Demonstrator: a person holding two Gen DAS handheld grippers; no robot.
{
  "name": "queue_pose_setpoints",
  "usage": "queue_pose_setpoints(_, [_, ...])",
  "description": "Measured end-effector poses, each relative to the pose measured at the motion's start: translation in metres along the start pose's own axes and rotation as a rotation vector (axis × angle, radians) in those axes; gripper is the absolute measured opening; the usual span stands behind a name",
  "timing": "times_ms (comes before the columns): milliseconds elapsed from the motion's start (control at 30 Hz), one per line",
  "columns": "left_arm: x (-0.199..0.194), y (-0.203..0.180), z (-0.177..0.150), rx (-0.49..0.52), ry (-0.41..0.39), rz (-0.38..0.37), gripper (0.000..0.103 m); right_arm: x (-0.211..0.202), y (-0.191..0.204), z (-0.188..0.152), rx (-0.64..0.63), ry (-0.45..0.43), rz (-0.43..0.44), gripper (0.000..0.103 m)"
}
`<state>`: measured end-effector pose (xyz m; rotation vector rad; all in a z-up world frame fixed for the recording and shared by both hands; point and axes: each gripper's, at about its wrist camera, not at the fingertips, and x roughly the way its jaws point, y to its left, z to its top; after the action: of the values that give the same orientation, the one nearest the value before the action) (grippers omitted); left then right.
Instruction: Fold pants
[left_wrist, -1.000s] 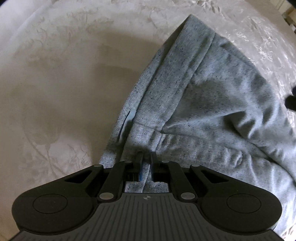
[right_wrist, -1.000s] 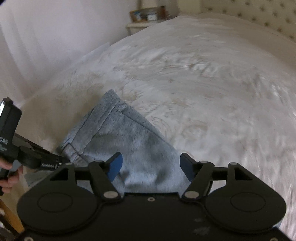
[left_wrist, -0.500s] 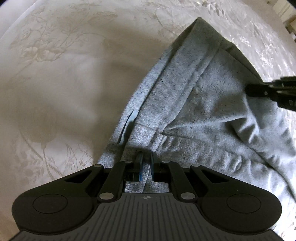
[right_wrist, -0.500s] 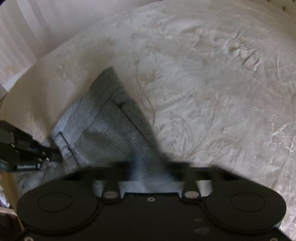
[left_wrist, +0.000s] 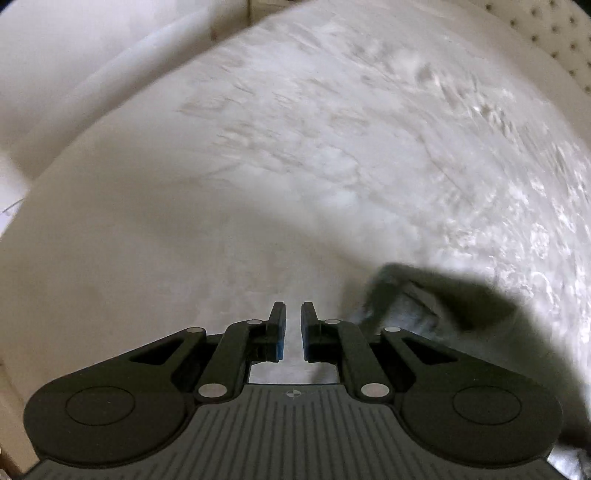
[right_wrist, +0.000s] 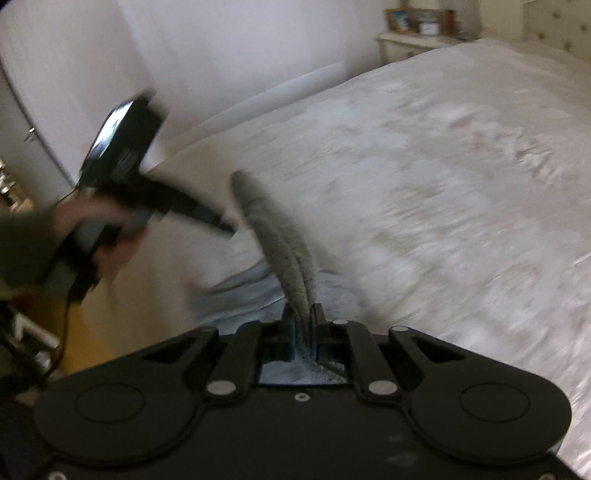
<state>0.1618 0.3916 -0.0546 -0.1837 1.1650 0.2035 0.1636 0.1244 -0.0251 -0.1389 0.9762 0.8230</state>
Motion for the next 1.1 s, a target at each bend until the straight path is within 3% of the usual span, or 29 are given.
queue_pose_setpoints(133, [-0.011, 0.005, -0.005, -0.007, -0.013, 0.003, 0.01, 0.024, 0.041, -0.026, -0.054, 0.068, 0.004, 0.01])
queue_pose_setpoints(267, [-0.017, -0.008, -0.01, 0.042, -0.021, -0.01, 0.01, 0.045, 0.055, -0.045, -0.054, 0.105, 0.004, 0.01])
queue_pose_setpoints(500, [-0.026, -0.045, -0.021, 0.202, -0.062, -0.056, 0.01, 0.074, 0.054, -0.053, 0.01, 0.141, -0.018, 0.01])
queue_pose_setpoints(667, [-0.018, -0.078, -0.037, 0.337, -0.037, -0.145, 0.01, 0.106, 0.061, -0.058, -0.021, 0.187, -0.03, 0.01])
queue_pose_setpoints(767, [-0.003, -0.095, -0.051, 0.407, 0.004, -0.175, 0.01, 0.117, 0.061, -0.059, -0.037, 0.186, -0.039, 0.02])
queue_pose_setpoints(933, [0.027, -0.108, -0.075, 0.488, 0.088, -0.069, 0.011, 0.088, 0.057, -0.063, 0.062, 0.104, -0.052, 0.034])
queue_pose_setpoints(1100, [0.03, -0.11, -0.075, 0.522, 0.093, -0.043, 0.011, 0.03, 0.038, -0.095, 0.239, 0.02, -0.19, 0.036])
